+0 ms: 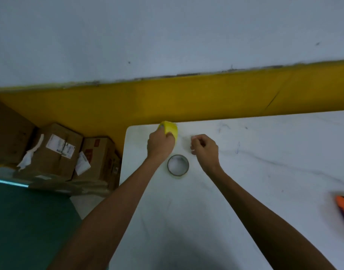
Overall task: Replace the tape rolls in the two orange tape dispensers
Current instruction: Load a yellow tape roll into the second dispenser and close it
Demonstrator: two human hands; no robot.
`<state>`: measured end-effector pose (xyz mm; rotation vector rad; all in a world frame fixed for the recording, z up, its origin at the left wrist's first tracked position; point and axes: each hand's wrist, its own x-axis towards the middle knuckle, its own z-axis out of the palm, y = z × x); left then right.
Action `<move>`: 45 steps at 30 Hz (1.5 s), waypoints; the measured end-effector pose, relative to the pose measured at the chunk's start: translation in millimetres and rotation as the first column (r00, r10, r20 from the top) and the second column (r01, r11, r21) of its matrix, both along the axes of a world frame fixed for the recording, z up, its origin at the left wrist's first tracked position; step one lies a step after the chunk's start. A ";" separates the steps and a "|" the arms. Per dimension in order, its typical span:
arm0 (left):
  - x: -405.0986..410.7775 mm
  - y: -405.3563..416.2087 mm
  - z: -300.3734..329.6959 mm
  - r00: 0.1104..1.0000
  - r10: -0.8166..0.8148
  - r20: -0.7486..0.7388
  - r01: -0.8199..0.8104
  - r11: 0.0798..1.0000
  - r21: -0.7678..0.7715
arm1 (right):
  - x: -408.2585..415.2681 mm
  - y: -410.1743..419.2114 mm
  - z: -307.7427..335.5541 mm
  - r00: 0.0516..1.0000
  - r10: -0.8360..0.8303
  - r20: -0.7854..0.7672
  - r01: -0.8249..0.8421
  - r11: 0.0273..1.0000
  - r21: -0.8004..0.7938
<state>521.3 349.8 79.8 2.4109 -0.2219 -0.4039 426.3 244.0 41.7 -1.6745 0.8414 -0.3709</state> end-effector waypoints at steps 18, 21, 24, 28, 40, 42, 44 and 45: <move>-218.7 -164.7 85.9 0.825 -0.518 -0.226 0.404 0.821 -0.404 | -199.4 -97.2 84.9 0.797 -0.595 0.101 0.603 0.791 -0.100; -273.3 -191.2 88.2 0.767 -0.604 -0.216 0.503 0.776 -0.381 | -258.8 -115.7 85.6 0.735 -0.670 0.103 0.678 0.731 -0.078; -328.4 -216.3 86.4 0.705 -0.674 -0.223 0.580 0.728 -0.367 | -318.9 -132.2 83.4 0.671 -0.734 0.107 0.741 0.668 -0.066; -397.7 -245.0 85.7 0.652 -0.716 -0.251 0.617 0.693 -0.374 | -393.3 -155.9 83.2 0.638 -0.766 0.081 0.770 0.631 -0.093; -532.1 -288.4 75.1 0.627 -0.725 -0.284 0.615 0.685 -0.391 | -533.2 -208.0 74.1 0.674 -0.739 -0.017 0.734 0.672 -0.104; -542.8 -296.1 70.6 0.625 -0.721 -0.300 0.608 0.690 -0.392 | -543.8 -216.7 69.3 0.670 -0.741 -0.034 0.735 0.670 -0.106; -551.2 -305.7 66.1 0.621 -0.721 -0.307 0.613 0.691 -0.384 | -551.9 -225.5 65.3 0.665 -0.746 -0.040 0.739 0.665 -0.110; -554.6 -311.9 63.2 0.620 -0.722 -0.306 0.618 0.690 -0.377 | -555.4 -230.4 62.7 0.661 -0.749 -0.042 0.742 0.661 -0.109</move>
